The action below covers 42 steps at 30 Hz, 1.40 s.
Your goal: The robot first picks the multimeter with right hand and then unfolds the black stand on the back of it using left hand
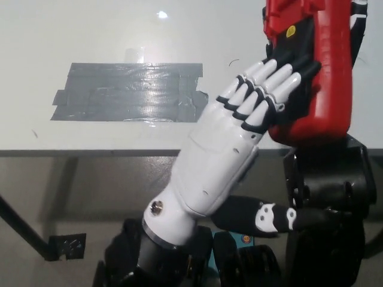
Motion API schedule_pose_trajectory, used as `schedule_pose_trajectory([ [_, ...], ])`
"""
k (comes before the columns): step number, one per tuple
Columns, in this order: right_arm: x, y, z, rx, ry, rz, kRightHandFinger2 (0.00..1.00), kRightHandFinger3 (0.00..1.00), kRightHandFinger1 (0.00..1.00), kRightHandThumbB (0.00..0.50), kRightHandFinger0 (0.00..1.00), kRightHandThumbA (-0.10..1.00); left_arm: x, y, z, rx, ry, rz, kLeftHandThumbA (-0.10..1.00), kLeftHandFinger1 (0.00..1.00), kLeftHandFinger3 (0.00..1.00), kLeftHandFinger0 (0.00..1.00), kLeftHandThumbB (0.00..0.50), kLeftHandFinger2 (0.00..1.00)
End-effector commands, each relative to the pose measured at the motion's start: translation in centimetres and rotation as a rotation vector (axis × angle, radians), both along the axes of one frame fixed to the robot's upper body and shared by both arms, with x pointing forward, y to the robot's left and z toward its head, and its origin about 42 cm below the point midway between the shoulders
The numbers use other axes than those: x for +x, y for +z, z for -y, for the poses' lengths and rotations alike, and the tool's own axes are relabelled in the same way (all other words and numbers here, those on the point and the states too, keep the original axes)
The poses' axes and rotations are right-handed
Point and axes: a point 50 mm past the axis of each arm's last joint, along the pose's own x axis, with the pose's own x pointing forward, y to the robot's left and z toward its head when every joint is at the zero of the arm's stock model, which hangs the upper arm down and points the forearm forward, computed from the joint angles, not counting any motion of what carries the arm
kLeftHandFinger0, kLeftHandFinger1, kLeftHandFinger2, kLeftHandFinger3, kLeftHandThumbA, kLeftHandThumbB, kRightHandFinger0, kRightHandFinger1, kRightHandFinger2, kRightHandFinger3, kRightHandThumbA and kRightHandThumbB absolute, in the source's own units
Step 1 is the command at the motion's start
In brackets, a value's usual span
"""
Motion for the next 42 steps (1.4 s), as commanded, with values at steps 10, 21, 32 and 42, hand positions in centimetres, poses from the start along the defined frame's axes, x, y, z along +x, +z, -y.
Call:
schedule_pose_trajectory([
  [10, -0.9, 6.0, -2.4, 0.191, 0.094, 0.202, 0.68, 0.83, 0.34, 0.066, 0.0, -0.1, -0.8, -2.6, 2.7, -0.131, -0.043, 0.006, 1.0, 1.0, 1.0, 1.0, 0.367, 1.0],
  [21, -0.4, 6.9, -2.6, 0.227, 0.028, 0.15, 0.62, 0.84, 0.27, 0.061, 0.0, -0.1, -0.4, -3.0, 2.9, -0.111, -0.027, 0.034, 1.0, 1.0, 1.0, 1.0, 0.346, 1.0],
  [32, 2.8, 5.3, 0.0, 0.285, 0.022, 0.085, 0.68, 0.88, 0.3, 0.055, 0.0, -0.1, -0.1, -3.1, 0.4, -0.092, 0.031, 0.064, 1.0, 1.0, 1.0, 1.0, 0.352, 1.0],
  [42, 7.9, 2.8, 2.3, 0.236, 0.001, -0.024, 0.69, 0.9, 0.29, 0.055, 0.0, -0.1, -0.9, -3.9, -3.1, -0.087, 0.056, 0.065, 1.0, 1.0, 1.0, 1.0, 0.331, 1.0],
])
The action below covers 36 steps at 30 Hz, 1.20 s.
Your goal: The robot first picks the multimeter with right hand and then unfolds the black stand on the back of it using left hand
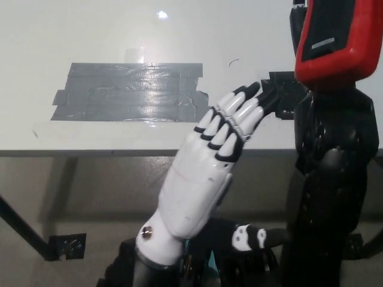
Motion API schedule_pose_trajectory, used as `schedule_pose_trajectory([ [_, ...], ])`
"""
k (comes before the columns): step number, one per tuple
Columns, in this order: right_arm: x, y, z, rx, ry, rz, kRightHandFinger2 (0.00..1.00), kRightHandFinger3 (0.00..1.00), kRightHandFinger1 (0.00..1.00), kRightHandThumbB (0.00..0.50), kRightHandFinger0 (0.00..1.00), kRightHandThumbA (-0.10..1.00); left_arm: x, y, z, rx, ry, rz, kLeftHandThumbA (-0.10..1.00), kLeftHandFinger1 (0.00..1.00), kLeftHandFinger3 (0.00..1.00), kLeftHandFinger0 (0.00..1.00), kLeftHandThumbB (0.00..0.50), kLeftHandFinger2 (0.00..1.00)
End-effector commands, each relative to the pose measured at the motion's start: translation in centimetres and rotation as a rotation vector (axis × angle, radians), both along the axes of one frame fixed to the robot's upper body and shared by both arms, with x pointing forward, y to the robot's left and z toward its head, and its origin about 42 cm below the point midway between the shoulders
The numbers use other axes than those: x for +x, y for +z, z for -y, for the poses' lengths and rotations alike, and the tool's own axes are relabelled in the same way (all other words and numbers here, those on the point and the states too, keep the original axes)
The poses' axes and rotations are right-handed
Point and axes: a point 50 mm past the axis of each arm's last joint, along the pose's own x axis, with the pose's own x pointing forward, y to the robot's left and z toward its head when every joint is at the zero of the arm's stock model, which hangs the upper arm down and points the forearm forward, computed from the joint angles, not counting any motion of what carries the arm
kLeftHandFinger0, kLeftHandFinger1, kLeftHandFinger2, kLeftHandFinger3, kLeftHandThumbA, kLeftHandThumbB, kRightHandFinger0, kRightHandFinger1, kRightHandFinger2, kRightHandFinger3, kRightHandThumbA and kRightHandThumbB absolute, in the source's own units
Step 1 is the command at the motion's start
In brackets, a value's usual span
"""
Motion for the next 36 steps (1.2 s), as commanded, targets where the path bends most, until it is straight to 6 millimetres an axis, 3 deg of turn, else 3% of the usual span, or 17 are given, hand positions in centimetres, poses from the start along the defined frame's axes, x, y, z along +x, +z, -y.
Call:
schedule_pose_trajectory([
  [1, 1.4, 2.6, 0.0, -0.005, 0.034, 0.113, 0.68, 0.89, 0.28, 0.058, 0.0, -0.1, -0.8, 0.3, -1.0, -0.019, -0.021, 0.038, 1.0, 1.0, 1.0, 1.0, 0.33, 1.0],
  [4, 3.1, 1.6, 0.8, -0.062, -0.017, 0.081, 0.64, 0.85, 0.26, 0.041, 0.0, -0.1, -1.0, -0.6, -1.9, 0.006, -0.016, 0.018, 1.0, 1.0, 1.0, 1.0, 0.34, 1.0],
  [8, 5.7, -0.2, 2.1, -0.139, -0.059, 0.041, 0.58, 0.76, 0.23, 0.066, 0.0, -0.1, -1.3, -1.7, -2.9, 0.031, -0.006, -0.012, 1.0, 1.0, 1.0, 1.0, 0.342, 1.0],
  [11, 8.0, -1.9, 3.5, -0.223, -0.119, -0.022, 0.54, 0.73, 0.19, 0.069, 0.0, -0.1, -1.5, -2.8, -3.7, 0.036, 0.013, -0.044, 1.0, 1.0, 1.0, 1.0, 0.33, 1.0],
  [15, 9.2, -3.2, 4.5, -0.345, -0.219, -0.084, 0.52, 0.74, 0.15, 0.085, 0.0, -0.1, -1.7, -3.7, -4.0, 0.036, 0.015, -0.07, 1.0, 1.0, 1.0, 1.0, 0.32, 1.0],
  [16, 9.5, -3.4, 4.6, -0.359, -0.231, -0.093, 0.51, 0.71, 0.14, 0.085, 0.0, -0.1, -1.7, -3.8, -4.1, 0.037, 0.014, -0.072, 1.0, 1.0, 1.0, 1.0, 0.318, 1.0],
  [17, 10.0, -4.0, 5.0, -0.381, -0.265, -0.12, 0.51, 0.63, 0.11, 0.117, 0.0, -0.1, -1.7, -4.1, -4.2, 0.044, 0.019, -0.079, 1.0, 1.0, 1.0, 1.0, 0.321, 1.0],
  [20, 10.8, -4.7, 5.4, -0.455, -0.344, -0.153, 0.49, 0.52, 0.09, 0.122, 0.0, -0.1, -1.7, -4.3, -4.5, 0.051, 0.022, -0.082, 1.0, 1.0, 1.0, 1.0, 0.324, 1.0],
  [24, 11.5, -5.8, 6.4, -0.543, -0.421, -0.176, 0.48, 0.53, 0.06, 0.122, 0.0, -0.1, -1.8, -4.8, -4.7, 0.057, 0.026, -0.098, 1.0, 1.0, 1.0, 1.0, 0.332, 1.0],
  [27, 12.0, -6.4, 7.2, -0.663, -0.505, -0.192, 0.46, 0.34, 0.01, 0.12, 0.0, -0.1, -1.9, -5.1, -4.9, 0.06, 0.029, -0.11, 1.0, 1.0, 1.0, 1.0, 0.338, 1.0],
  [30, 12.6, -7.0, 8.0, -0.769, -0.569, -0.215, 0.57, 0.45, 0.11, 0.14, 0.0, -0.1, -2.0, -5.4, -4.9, 0.066, 0.031, -0.123, 1.0, 1.0, 1.0, 1.0, 0.341, 1.0],
  [36, 13.1, -8.1, 9.1, -0.961, -0.654, -0.251, 0.57, 0.53, 0.14, 0.168, 0.0, -0.1, -1.9, -5.5, -4.7, 0.065, 0.021, -0.124, 1.0, 1.0, 1.0, 1.0, 0.337, 1.0],
])
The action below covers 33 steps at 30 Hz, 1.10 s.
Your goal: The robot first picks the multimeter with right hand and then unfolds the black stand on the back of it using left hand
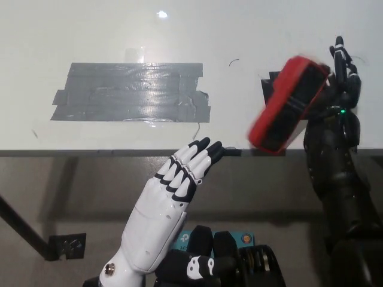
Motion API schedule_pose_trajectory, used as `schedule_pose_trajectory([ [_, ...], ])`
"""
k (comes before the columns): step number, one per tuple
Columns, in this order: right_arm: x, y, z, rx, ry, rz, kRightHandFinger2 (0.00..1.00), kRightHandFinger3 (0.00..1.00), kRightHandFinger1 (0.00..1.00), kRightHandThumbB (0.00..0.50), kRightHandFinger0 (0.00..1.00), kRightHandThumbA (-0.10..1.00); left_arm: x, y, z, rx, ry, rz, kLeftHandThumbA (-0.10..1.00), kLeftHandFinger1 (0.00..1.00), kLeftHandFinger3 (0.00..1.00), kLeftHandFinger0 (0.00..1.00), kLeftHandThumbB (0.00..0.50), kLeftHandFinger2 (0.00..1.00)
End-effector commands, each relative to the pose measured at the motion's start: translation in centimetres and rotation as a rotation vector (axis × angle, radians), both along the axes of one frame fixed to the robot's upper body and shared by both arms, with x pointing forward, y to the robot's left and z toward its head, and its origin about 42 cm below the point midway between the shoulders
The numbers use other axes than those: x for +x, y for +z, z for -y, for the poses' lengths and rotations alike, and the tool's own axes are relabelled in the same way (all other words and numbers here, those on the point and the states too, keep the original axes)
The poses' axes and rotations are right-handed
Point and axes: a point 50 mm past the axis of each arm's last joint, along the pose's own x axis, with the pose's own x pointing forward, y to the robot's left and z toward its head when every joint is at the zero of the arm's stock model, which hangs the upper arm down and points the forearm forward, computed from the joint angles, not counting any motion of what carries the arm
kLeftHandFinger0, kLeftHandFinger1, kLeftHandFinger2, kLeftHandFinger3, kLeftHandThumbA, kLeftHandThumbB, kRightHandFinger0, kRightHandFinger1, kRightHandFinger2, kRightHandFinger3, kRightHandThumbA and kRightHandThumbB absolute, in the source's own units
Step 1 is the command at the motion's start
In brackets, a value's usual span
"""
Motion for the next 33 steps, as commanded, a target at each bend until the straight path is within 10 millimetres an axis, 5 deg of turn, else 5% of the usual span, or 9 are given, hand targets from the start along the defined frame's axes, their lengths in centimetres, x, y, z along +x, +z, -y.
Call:
schedule_pose_trajectory([
  [1, 2.3, 8.4, 0.5, -0.365, -0.086, 0.257, 0.56, 0.53, 0.13, 0.162, 0.0, -0.1, -0.2, 0.4, -0.1, -0.026, -0.027, 0.046, 1.0, 1.0, 1.0, 1.0, 0.336, 1.0],
  [11, 2.1, 9.2, 1.4, -0.473, -0.176, 0.231, 0.52, 0.6, 0.12, 0.153, 0.0, -0.09, 0.0, 0.5, -0.4, -0.015, -0.03, 0.045, 1.0, 1.0, 1.0, 1.0, 0.338, 1.0],
  [16, 1.7, 10.9, 1.4, -0.507, -0.243, 0.273, 0.52, 0.67, 0.13, 0.182, 0.0, 0.05, 0.1, 0.6, -0.4, -0.012, -0.029, 0.048, 1.0, 1.0, 1.0, 1.0, 0.339, 1.0],
  [17, 1.4, 11.2, 1.5, -0.539, -0.236, 0.304, 0.69, 0.78, 0.32, 0.212, 0.22, 0.19, 0.1, 0.6, -0.4, -0.011, -0.029, 0.048, 1.0, 1.0, 1.0, 1.0, 0.339, 1.0],
  [18, 0.9, 11.7, 1.4, -0.603, -0.2, 0.359, 1.0, 1.0, 0.83, 0.226, 0.72, 0.36, 0.1, 0.7, -0.4, -0.007, -0.032, 0.047, 1.0, 1.0, 1.0, 1.0, 0.339, 1.0],
  [19, 0.6, 12.1, 1.3, -0.655, -0.178, 0.39, 1.0, 1.0, 1.0, 0.24, 1.0, 0.49, 0.2, 0.7, -0.4, -0.008, -0.031, 0.047, 1.0, 1.0, 1.0, 1.0, 0.34, 1.0],
  [22, -1.4, 14.4, 1.2, -0.844, -0.103, 0.502, 1.0, 1.0, 1.0, 0.253, 1.0, 0.82, 0.3, 0.7, -0.8, -0.009, -0.015, 0.041, 1.0, 1.0, 1.0, 1.0, 0.329, 1.0],
  [29, -9.2, 23.6, 1.2, -1.013, -0.13, 0.813, 1.0, 1.0, 1.0, 0.325, 1.0, 0.9, 2.8, 2.0, -2.3, -0.027, 0.032, 0.006, 1.0, 1.0, 1.0, 1.0, 0.329, 1.0],
  [33, -15.1, 25.3, 1.3, -1.04, -0.081, 0.985, 1.0, 1.0, 1.0, 0.294, 1.0, 0.8, 4.2, 1.8, -4.1, -0.084, 0.031, -0.095, 1.0, 1.0, 1.0, 1.0, 0.289, 1.0],
])
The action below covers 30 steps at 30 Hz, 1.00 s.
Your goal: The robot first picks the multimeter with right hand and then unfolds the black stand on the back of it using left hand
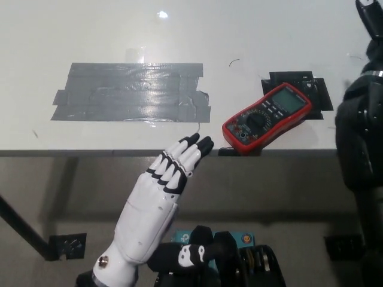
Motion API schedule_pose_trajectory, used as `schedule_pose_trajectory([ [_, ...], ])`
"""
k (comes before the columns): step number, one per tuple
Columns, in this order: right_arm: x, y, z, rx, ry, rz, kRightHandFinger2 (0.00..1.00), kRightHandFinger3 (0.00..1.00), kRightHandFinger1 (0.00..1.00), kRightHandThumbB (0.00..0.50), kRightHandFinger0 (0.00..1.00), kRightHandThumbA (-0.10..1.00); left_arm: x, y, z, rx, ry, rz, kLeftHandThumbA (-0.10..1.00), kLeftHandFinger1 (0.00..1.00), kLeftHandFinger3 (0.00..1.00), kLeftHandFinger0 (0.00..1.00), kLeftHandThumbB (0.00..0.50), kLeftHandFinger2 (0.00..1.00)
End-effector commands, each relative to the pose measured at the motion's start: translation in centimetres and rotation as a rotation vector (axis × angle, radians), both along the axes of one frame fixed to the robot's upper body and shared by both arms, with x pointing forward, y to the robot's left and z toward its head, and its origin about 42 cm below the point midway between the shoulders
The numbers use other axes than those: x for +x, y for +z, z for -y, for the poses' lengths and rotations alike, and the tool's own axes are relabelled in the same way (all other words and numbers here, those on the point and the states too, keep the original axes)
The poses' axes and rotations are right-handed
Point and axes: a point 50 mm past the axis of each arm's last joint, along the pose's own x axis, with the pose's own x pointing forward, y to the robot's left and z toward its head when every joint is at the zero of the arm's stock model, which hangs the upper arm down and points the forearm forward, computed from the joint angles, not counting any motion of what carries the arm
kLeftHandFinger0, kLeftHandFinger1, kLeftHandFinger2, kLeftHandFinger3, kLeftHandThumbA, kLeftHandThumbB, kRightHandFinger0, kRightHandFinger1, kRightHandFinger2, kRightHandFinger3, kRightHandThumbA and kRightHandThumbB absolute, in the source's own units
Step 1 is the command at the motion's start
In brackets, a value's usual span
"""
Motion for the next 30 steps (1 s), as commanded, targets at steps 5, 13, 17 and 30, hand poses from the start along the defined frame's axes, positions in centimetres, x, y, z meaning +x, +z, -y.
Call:
schedule_pose_trajectory([
  [5, -18.1, 12.4, -1.5, -0.614, 0.147, 0.557, 1.0, 1.0, 1.0, 0.3, 1.0, 0.79, 5.2, 1.5, -5.9, -0.151, 0.041, -0.171, 1.0, 1.0, 1.0, 1.0, 0.223, 1.0],
  [13, -22.2, 6.8, -1.9, -0.602, 0.224, 0.515, 1.0, 1.0, 1.0, 0.228, 1.0, 0.67, 8.6, 0.8, -9.0, -0.157, 0.122, -0.199, 1.0, 1.0, 1.0, 1.0, 0.216, 1.0],
  [17, -22.8, 3.6, -2.5, -0.582, 0.251, 0.429, 1.0, 1.0, 1.0, 0.237, 1.0, 0.67, 9.3, 0.6, -9.2, -0.165, 0.128, -0.226, 1.0, 1.0, 1.0, 1.0, 0.232, 1.0],
  [30, -19.4, -10.4, -2.2, -0.666, 0.164, -0.024, 1.0, 1.0, 1.0, 0.179, 1.0, 0.55, 7.6, -3.3, -10.7, -0.2, 0.159, -0.341, 1.0, 1.0, 1.0, 1.0, 0.251, 1.0],
])
